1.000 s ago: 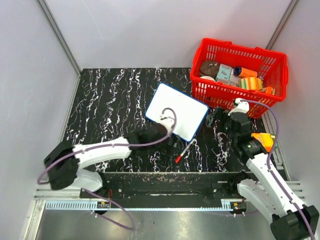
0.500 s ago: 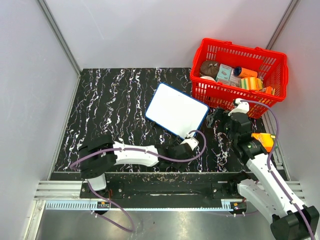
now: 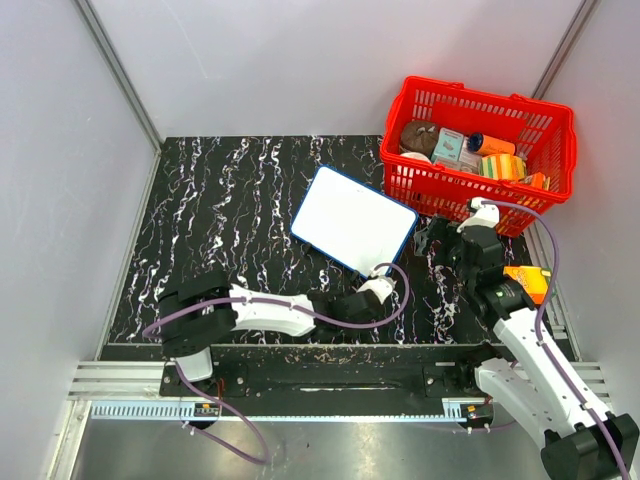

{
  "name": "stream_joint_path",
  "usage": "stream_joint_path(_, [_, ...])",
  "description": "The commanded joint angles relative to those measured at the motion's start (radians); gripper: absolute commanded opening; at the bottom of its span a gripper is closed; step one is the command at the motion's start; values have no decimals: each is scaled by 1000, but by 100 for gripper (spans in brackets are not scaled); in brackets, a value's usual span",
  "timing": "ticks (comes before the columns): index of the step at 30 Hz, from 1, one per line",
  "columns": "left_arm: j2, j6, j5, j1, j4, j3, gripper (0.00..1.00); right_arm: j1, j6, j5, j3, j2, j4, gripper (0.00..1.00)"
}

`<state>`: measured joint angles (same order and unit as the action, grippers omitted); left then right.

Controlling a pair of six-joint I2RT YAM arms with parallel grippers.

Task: Write a sentence on the whiteboard
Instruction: Pick up the whiteboard marker from the center of the board.

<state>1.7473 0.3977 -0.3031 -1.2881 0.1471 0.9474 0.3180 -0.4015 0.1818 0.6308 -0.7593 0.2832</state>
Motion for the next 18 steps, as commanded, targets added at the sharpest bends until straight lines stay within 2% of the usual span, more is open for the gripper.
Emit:
stream_joint_path(1, [-20, -14, -56, 1, 22, -30, 0, 6, 13, 2, 35, 21, -13, 100])
stream_joint_path(5, [-95, -58, -53, 1, 40, -30, 0, 3, 7, -11, 52, 26, 8, 100])
stream_joint_path(10, [-300, -115, -24, 1, 65, -61, 0, 4, 1, -71, 104, 60, 34, 100])
stream_joint_path(15, [-506, -123, -19, 10, 114, -61, 0, 4, -34, -214, 197, 127, 45, 100])
stream_joint_path(18, [-577, -102, -25, 30, 124, -44, 0, 4, -59, -330, 234, 152, 16, 100])
